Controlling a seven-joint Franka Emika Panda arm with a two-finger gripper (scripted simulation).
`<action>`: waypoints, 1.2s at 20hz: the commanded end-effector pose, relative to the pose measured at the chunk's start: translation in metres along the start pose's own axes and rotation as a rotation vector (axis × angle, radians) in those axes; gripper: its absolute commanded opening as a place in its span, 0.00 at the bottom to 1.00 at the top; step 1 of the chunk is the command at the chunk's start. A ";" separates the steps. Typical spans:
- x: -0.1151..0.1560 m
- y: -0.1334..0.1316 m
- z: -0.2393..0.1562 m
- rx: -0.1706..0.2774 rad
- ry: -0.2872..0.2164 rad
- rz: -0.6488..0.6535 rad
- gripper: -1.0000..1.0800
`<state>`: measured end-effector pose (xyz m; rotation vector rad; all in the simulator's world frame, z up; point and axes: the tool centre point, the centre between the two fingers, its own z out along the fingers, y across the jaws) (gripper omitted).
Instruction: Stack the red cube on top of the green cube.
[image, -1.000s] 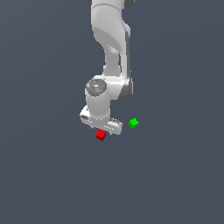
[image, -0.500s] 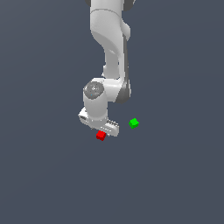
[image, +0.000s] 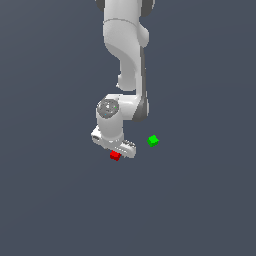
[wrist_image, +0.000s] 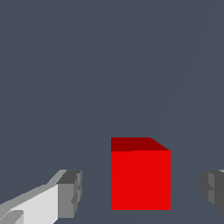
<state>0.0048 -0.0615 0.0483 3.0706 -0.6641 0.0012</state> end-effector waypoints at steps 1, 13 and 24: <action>-0.001 0.000 0.014 0.000 -0.001 0.000 0.96; 0.000 0.000 0.028 0.000 -0.001 -0.001 0.00; -0.001 -0.001 0.021 0.000 -0.001 -0.002 0.00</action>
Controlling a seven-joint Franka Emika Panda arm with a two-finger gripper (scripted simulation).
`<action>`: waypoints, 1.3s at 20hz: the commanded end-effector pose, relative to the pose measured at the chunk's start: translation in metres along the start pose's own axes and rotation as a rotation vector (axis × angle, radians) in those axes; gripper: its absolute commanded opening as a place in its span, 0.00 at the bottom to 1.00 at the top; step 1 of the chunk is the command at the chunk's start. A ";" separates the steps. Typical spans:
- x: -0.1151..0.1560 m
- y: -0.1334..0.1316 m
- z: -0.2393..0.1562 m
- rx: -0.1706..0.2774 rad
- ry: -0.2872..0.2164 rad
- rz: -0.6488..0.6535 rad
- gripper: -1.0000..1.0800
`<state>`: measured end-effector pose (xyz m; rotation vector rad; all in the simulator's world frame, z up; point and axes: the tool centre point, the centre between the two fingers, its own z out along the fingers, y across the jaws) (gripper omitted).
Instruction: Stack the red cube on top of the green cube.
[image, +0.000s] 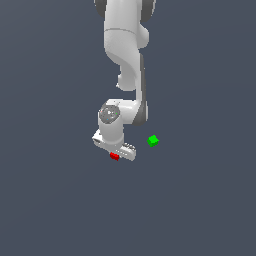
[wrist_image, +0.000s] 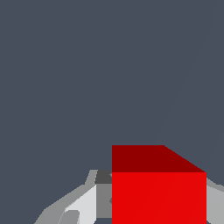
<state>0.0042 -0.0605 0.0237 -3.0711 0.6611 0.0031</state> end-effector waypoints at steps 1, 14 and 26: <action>0.000 0.000 -0.007 0.001 0.002 0.000 0.00; 0.000 0.001 -0.084 0.001 0.002 0.001 0.00; -0.006 -0.005 -0.092 0.001 0.003 0.001 0.00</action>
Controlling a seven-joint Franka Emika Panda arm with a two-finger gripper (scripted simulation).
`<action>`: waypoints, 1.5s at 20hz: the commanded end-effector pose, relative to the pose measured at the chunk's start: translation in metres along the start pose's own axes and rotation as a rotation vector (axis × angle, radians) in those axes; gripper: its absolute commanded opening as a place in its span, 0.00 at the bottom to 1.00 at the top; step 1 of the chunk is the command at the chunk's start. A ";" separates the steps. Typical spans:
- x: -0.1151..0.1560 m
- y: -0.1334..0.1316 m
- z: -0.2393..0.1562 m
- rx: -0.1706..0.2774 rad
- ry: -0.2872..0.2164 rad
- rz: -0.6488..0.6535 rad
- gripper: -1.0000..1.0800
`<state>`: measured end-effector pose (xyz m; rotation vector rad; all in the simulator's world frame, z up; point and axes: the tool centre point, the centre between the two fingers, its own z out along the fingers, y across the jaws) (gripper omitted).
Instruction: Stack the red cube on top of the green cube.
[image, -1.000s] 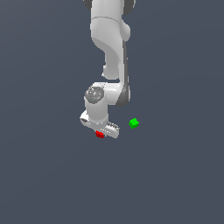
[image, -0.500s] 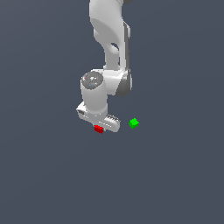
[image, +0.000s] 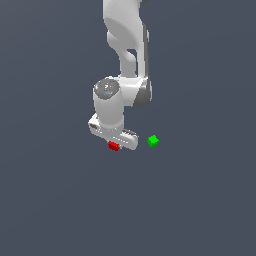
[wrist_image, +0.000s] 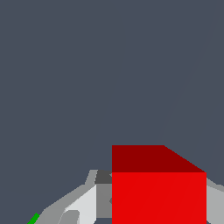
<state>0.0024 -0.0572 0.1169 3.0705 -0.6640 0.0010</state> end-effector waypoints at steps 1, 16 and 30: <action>-0.006 -0.005 0.002 0.000 0.000 -0.001 0.00; -0.105 -0.097 0.038 0.000 0.000 -0.002 0.00; -0.148 -0.141 0.055 0.000 -0.001 -0.002 0.96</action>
